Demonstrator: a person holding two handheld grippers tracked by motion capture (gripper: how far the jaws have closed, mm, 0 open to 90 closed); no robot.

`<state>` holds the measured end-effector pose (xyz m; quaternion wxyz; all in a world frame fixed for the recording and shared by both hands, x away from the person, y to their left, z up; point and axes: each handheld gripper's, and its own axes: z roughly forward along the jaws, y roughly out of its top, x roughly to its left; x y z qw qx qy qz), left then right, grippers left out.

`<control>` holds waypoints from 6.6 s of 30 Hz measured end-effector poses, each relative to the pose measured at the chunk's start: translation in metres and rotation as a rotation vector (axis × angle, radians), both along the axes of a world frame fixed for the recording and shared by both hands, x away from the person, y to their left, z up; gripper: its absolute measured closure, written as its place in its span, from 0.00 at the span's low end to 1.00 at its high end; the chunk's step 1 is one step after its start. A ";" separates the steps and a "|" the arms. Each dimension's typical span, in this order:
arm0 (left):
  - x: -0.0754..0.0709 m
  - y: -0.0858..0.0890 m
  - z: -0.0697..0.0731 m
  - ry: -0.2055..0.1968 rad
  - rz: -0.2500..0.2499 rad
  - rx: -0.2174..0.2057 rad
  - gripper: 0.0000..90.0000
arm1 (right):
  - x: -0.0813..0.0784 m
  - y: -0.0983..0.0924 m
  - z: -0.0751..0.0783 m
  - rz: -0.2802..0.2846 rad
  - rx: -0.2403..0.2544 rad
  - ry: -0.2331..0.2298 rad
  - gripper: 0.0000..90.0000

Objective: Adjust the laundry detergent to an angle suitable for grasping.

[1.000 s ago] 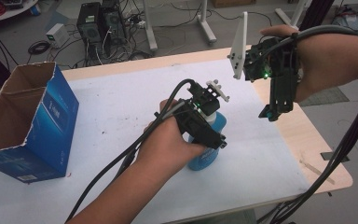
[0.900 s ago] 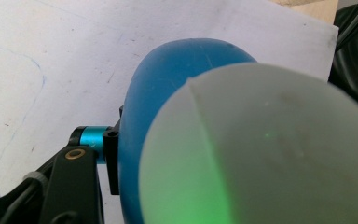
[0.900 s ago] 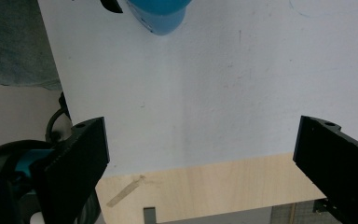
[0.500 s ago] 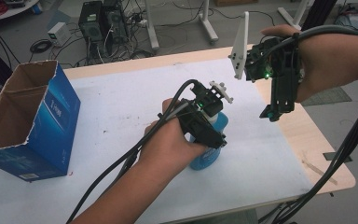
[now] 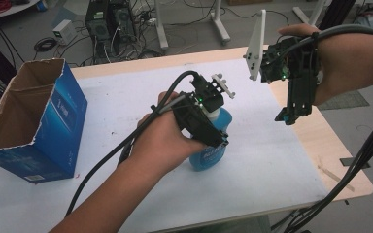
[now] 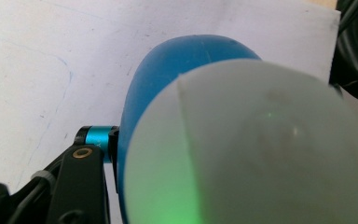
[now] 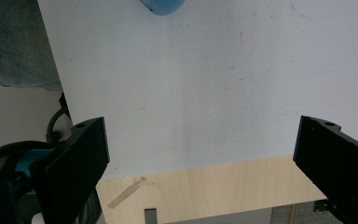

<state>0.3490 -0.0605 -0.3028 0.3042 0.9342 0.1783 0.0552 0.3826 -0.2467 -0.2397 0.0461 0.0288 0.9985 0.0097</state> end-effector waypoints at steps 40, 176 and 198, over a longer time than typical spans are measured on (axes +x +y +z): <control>0.024 0.103 0.036 0.037 -0.526 0.014 0.45 | 0.001 0.026 -0.004 0.033 -0.015 0.000 0.03; 0.015 0.200 0.061 0.021 -0.473 0.362 0.02 | 0.001 0.041 -0.002 0.075 0.016 -0.021 0.03; 0.025 0.194 0.079 0.113 -0.373 0.484 0.02 | 0.006 0.044 0.000 0.085 0.011 -0.008 0.03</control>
